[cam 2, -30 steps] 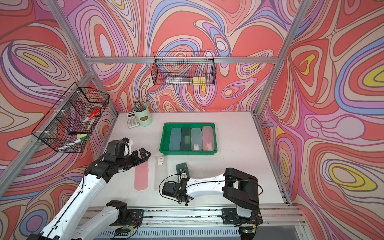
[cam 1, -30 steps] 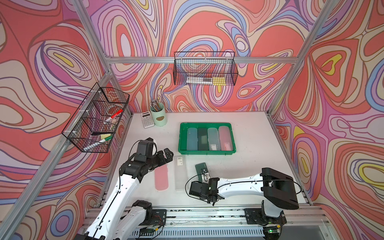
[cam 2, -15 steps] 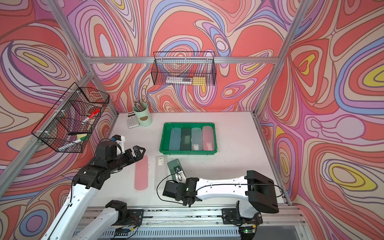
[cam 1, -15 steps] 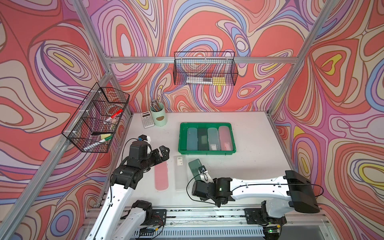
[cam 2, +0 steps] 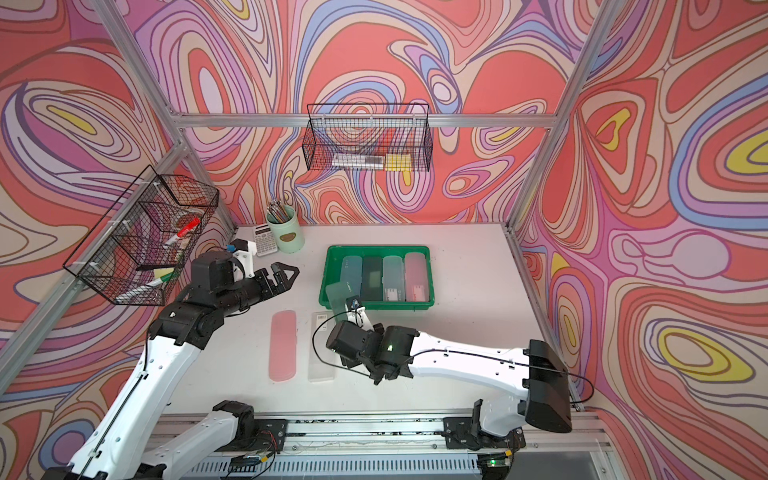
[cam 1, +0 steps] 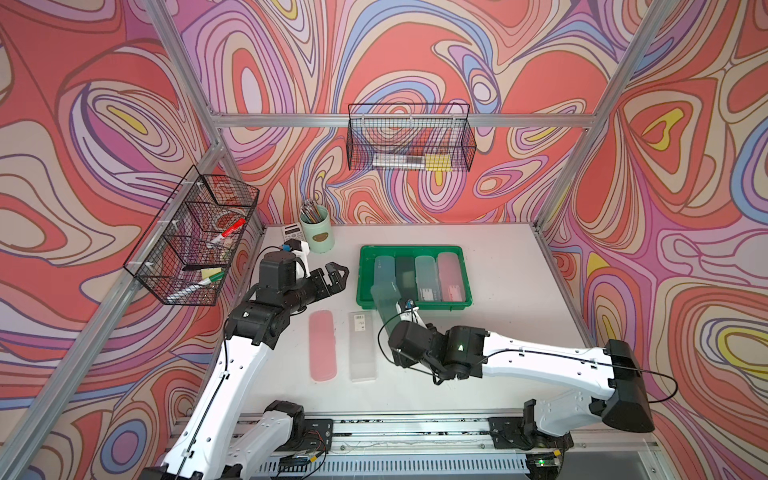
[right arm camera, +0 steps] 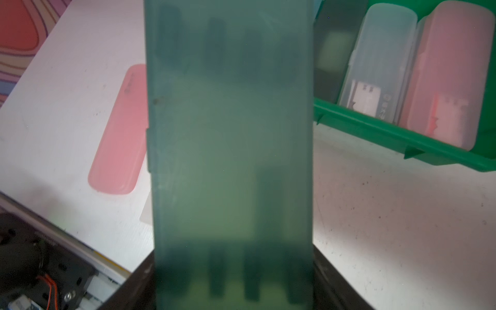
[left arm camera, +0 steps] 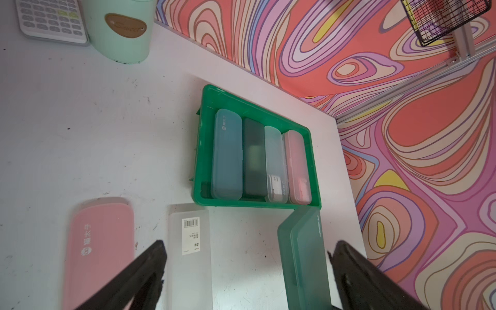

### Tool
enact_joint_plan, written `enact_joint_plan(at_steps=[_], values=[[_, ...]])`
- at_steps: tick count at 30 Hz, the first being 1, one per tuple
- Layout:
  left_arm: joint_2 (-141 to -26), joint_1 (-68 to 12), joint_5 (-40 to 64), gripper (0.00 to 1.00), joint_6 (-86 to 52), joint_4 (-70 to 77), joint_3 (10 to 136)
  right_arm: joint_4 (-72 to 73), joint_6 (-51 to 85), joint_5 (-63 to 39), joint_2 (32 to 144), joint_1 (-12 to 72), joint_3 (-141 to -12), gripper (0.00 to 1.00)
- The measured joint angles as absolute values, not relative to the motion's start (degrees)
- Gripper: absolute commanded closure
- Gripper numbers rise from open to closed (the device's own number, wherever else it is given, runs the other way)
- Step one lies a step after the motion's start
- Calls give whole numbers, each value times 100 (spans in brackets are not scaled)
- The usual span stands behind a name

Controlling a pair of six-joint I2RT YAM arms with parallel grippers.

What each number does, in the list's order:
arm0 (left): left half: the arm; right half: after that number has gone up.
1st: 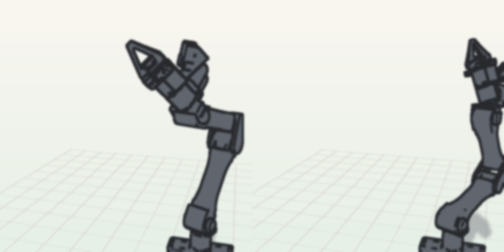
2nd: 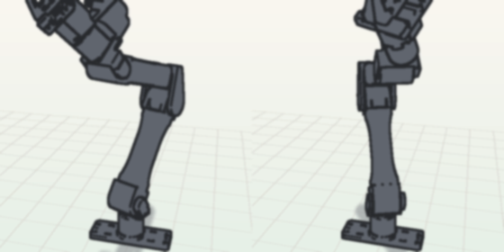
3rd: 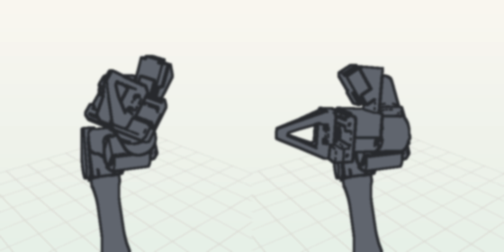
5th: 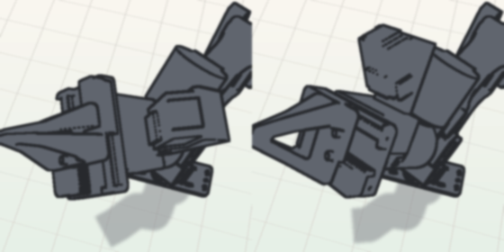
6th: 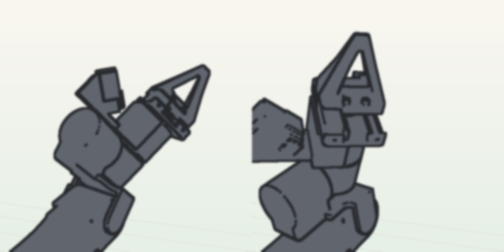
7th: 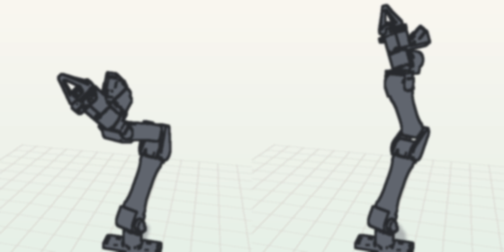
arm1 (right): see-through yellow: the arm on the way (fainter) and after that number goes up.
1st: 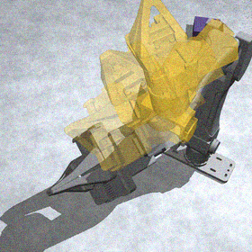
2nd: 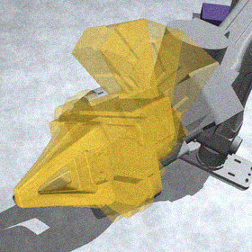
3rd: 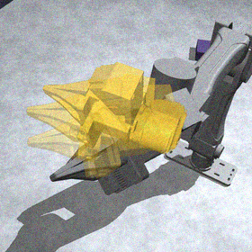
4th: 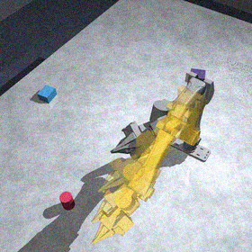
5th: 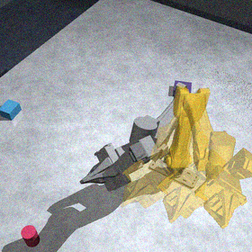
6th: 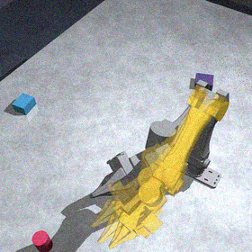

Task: Put the pencil case into the storage box
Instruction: Place the pencil case at the storage box.

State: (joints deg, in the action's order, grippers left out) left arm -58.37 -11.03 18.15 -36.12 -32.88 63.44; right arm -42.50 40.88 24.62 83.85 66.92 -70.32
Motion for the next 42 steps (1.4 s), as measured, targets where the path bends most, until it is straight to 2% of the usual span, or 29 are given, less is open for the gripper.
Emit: enact_joint_plan(at_steps=[9, 18, 27, 42], values=[[-7137, -1450, 2130, 1, -3594, -2803, 7072, -4128, 3809, 2021, 9282, 5028, -7920, 42], [-8049, -1710, 2300, 1, -3514, -2552, 7185, -3999, 3559, 1555, 10320, 4018, -8130, 43], [-8112, -1761, 2285, 1, -3304, -2394, 6700, -3994, 3249, 1483, 11207, 3538, -8705, 44], [-8132, -1761, 2233, 1, -3253, -2272, 6375, -4200, 3109, 1636, 11496, 3441, -8925, 44]])
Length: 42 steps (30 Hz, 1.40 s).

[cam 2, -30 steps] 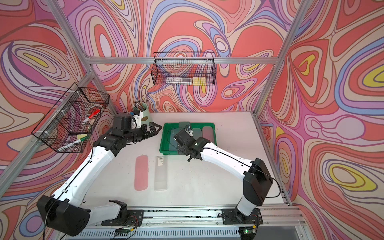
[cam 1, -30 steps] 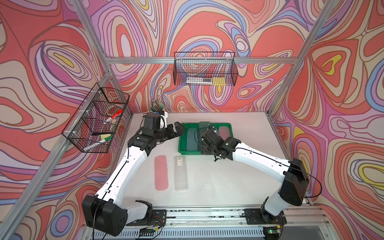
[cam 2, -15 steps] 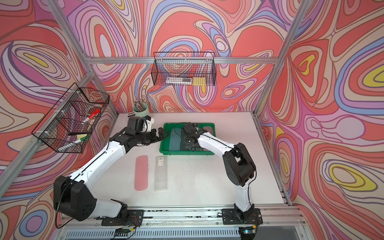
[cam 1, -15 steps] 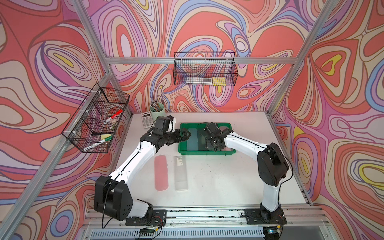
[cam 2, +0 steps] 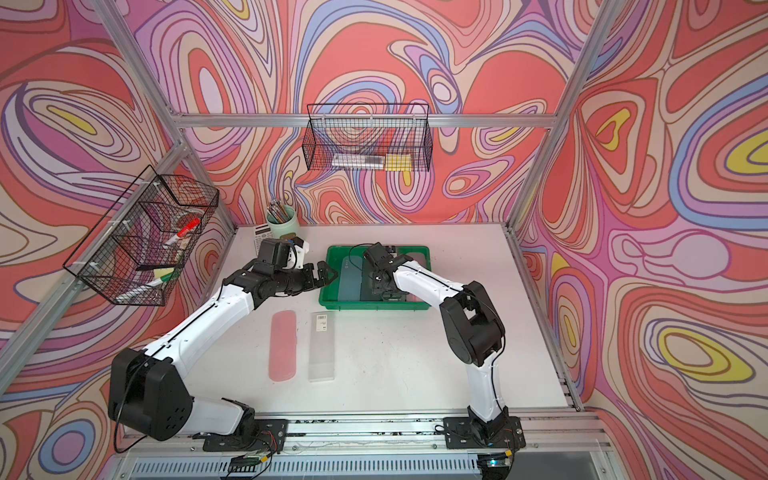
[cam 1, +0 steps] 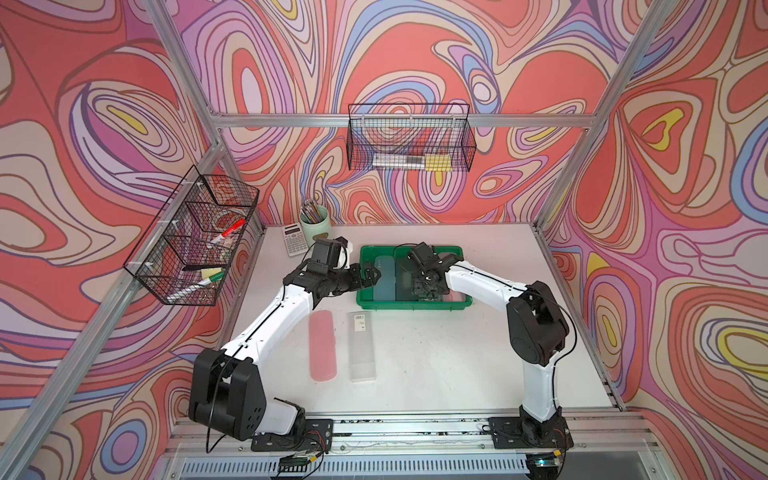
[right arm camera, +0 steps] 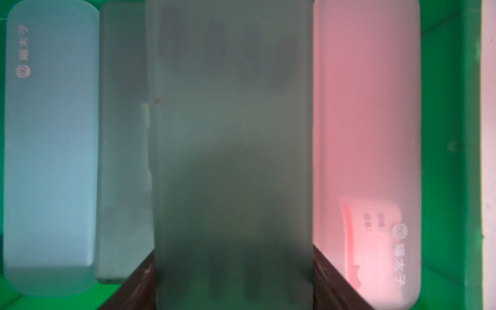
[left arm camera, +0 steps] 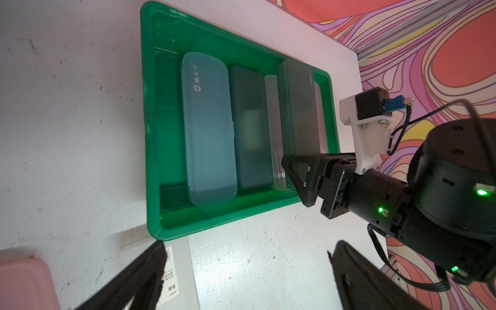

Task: Put the pencil case into the storage box
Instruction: Place the pencil case at the storage box.

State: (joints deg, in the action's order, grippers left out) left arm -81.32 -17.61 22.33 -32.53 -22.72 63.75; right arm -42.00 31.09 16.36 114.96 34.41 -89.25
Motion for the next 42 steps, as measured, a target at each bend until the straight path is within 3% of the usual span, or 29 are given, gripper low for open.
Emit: enact_joint_plan(at_steps=[8, 10, 13, 21, 29, 42], values=[[-7988, -1761, 2132, 1, -3253, -2290, 6156, -4195, 3109, 1660, 11708, 3406, -8925, 40], [-7918, -1761, 2102, 1, -3253, -2292, 6152, -4204, 3111, 1669, 11806, 3382, -8925, 33], [-7850, -1761, 2078, 1, -3253, -2292, 6152, -4195, 3120, 1691, 11907, 3367, -8938, 16], [-7695, -1761, 2038, 1, -3256, -2320, 5957, -4160, 3105, 1761, 11907, 3378, -8997, 5], [-7072, -1761, 2016, 1, -3352, -2469, 5186, -4239, 3096, 1968, 11671, 3376, -8986, 2], [-5857, -1903, 1846, 0, -3798, -2919, 3916, -3415, 3354, 1516, 9150, 3411, -7581, 2]])
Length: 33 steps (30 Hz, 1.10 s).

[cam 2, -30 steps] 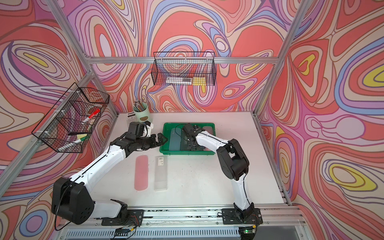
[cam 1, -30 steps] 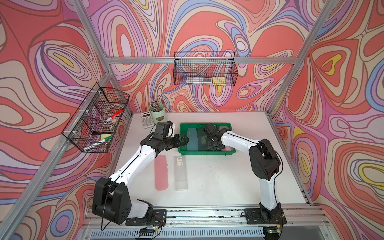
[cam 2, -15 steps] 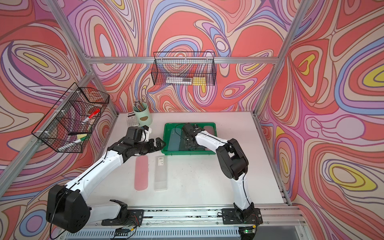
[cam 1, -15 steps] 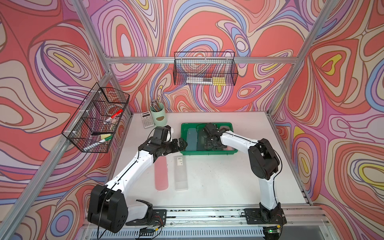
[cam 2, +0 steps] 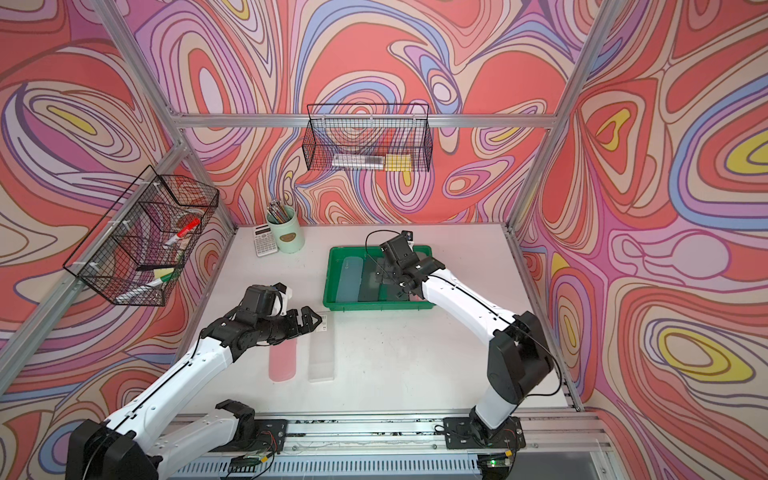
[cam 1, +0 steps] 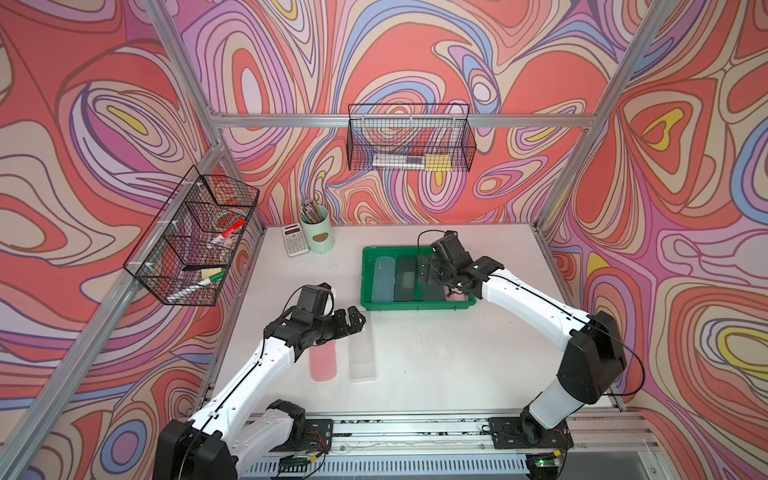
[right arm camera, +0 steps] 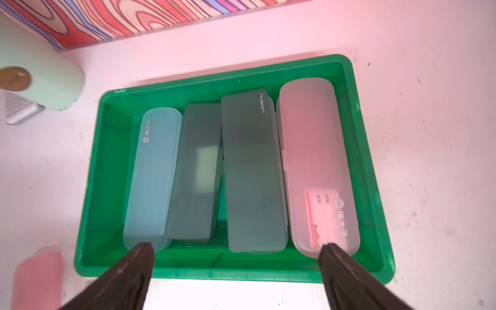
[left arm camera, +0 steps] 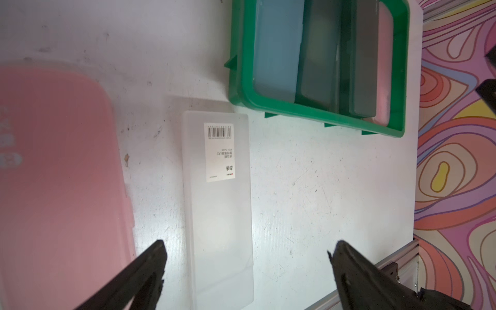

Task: Put the pencil case into the storage box
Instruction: Place the pencil case at the storage box, then adjust the pencil case at the center of the board.

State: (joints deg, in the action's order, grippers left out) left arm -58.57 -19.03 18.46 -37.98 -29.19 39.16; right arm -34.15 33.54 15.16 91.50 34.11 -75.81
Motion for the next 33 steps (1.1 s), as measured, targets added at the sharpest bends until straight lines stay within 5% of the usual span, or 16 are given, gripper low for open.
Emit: enact_joint_plan(at_steps=[15, 25, 33], values=[[-5826, -3398, 1391, 1, -4595, -2842, 3065, -2655, 3922, 1280, 7669, 4263, -5194, 9], [-6777, -4167, 1170, 1, -4917, -2451, 3319, -2606, 4032, 1319, 7526, 4495, -4984, 9], [-5883, -4200, 318, 0, -4845, -2954, 3710, -2333, 4034, 1337, 7725, 5009, -4993, 8]])
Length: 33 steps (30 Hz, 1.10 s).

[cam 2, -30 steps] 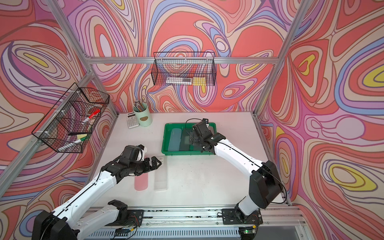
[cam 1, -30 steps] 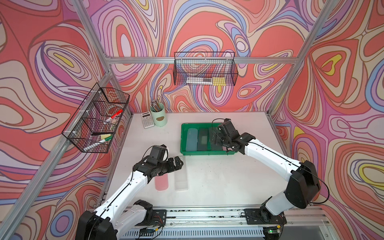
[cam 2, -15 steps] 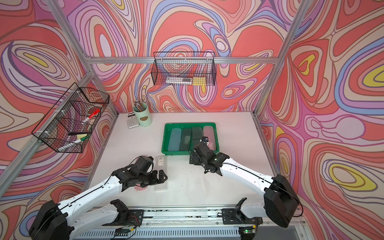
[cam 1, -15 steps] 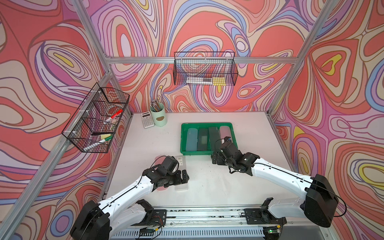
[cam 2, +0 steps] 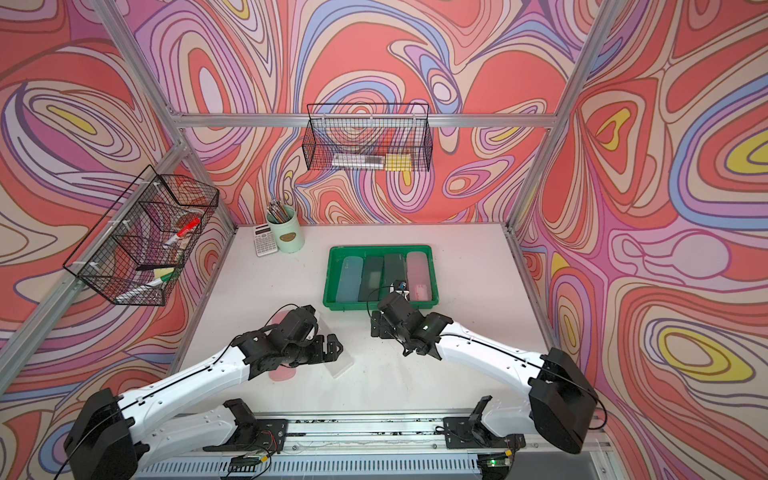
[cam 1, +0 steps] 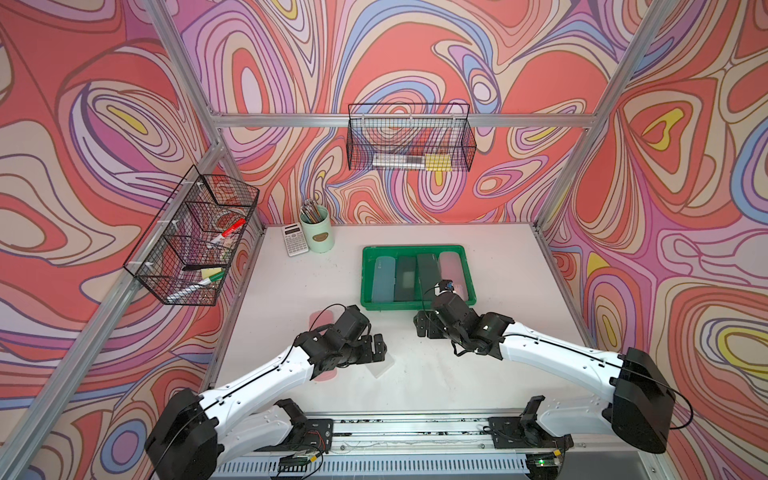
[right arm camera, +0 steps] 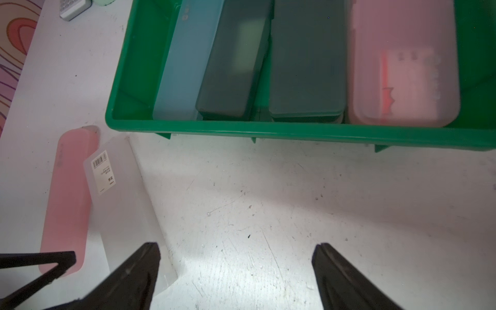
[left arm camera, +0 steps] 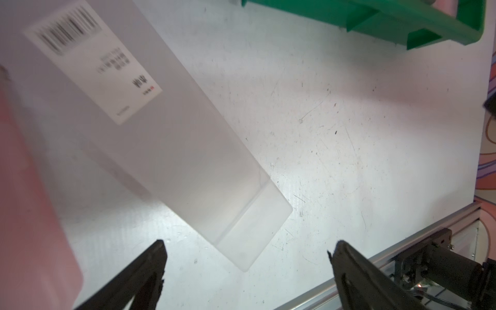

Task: Put the pencil case into the storage box
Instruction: Adjust the pencil case at the center of the board, then pick up the pencil case from the center of the board.

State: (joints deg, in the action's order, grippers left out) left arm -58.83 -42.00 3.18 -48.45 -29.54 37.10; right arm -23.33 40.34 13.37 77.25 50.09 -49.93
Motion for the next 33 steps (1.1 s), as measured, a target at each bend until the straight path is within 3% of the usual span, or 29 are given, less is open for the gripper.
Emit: enact_joint_plan(at_steps=[3, 12, 23, 33], values=[[-5367, -3951, -19, 1, -4687, -3321, 3865, -2082, 4040, 1256, 8071, 5315, -5004, 7], [-4991, -1769, -148, 1, -4187, -4084, 4143, -1743, 3712, 1118, 9443, 6361, -5878, 2], [-4753, -1144, 43, 1, -4292, -4167, 4156, -2296, 3516, 1428, 10892, 6934, -7146, 2], [-4606, -939, 270, 1, -4309, -4167, 4158, -2655, 3522, 1636, 11362, 7046, -7360, 4]])
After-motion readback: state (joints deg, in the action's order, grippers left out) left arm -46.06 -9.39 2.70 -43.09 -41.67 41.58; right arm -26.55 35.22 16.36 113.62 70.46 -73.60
